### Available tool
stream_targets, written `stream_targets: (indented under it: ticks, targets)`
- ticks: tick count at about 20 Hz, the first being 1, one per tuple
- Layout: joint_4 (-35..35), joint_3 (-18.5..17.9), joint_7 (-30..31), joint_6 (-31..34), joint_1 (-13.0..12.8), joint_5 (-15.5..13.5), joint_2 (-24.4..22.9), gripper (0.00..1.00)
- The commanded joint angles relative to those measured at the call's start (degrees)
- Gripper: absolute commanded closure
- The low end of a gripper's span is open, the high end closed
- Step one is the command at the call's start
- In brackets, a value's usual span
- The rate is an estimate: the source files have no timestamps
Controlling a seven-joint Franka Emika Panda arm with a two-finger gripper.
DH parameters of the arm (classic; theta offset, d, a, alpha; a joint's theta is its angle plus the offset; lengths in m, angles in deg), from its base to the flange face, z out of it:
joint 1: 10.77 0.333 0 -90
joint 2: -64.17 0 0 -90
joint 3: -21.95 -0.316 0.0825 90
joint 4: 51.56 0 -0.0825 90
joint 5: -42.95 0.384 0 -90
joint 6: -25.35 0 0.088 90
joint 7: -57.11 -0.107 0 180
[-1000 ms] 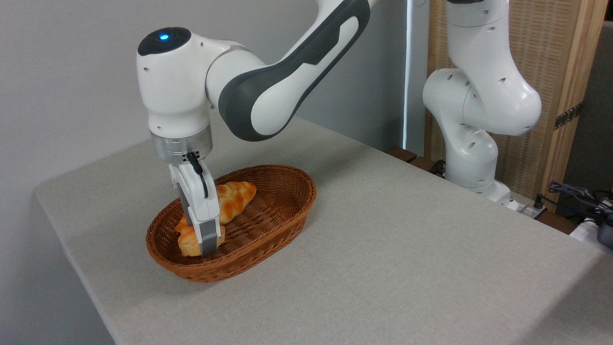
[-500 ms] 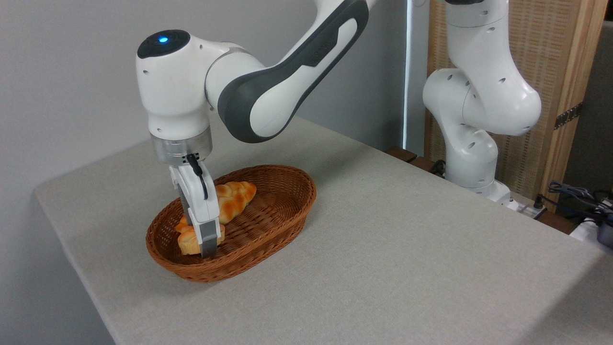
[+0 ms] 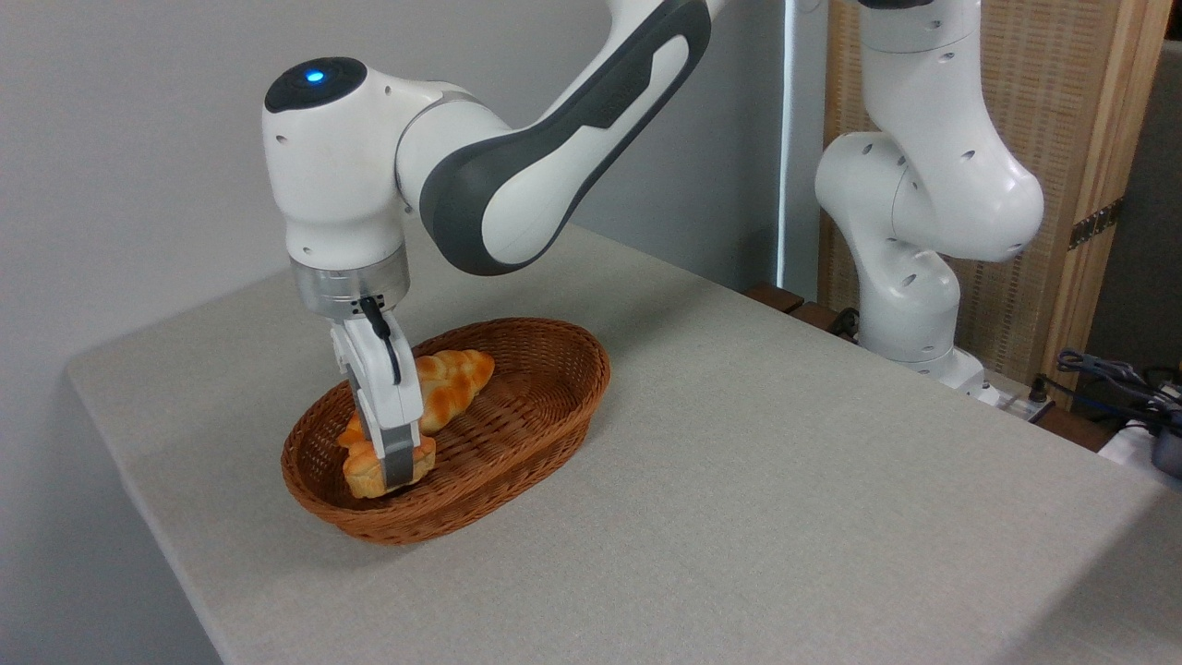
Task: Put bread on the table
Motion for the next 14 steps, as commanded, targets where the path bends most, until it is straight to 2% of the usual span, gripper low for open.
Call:
stream_targets:
  ticks: [1,8,14]
  targets:
    - [0.53,0.07,-0.37,-1.12,0.01,0.65,-0.34,0.57]
    - [0.09,-0.19,0.42,-0.68,0.10,0.39,-1.13,0.54]
    - [-0.09,-0.90,0.68,-0.42,0.45,-0.84,-5.25,0.53]
